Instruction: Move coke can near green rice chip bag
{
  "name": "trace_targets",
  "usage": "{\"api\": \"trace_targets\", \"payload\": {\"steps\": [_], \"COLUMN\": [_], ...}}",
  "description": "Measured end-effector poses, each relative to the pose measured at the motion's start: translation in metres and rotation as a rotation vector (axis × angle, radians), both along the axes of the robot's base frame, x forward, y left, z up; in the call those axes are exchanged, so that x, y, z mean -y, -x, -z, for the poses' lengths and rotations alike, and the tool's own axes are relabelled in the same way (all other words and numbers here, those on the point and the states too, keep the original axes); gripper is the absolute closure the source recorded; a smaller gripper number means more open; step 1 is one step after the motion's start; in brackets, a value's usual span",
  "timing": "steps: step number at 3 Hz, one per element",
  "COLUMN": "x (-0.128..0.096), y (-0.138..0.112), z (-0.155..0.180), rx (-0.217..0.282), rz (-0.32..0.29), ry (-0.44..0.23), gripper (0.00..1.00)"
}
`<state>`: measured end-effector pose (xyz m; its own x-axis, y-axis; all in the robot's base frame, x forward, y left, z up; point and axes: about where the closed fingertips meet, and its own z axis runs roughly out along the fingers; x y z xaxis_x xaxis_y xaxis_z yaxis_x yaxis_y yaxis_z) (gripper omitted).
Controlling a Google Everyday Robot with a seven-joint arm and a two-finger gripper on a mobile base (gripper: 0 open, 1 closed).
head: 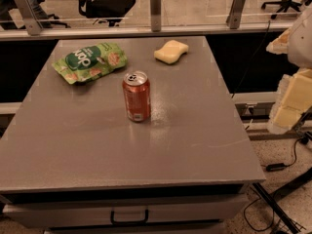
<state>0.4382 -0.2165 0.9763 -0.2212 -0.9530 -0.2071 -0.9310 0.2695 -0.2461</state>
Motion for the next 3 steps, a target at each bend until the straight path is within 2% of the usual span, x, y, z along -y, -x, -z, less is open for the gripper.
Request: {"api": "trace_targets", "payload": {"steps": [1, 2, 3], "x": [0.000, -0.033, -0.079], "y": [0.000, -0.014, -0.031], "z": [0.000, 0.002, 0.011], "rx": [0.002, 0.029, 0.043], "rz": [0.000, -0.069, -0.143], "ry": [-0.001, -0.048, -0.110], "gripper": [0.00, 0.00, 0.00]}}
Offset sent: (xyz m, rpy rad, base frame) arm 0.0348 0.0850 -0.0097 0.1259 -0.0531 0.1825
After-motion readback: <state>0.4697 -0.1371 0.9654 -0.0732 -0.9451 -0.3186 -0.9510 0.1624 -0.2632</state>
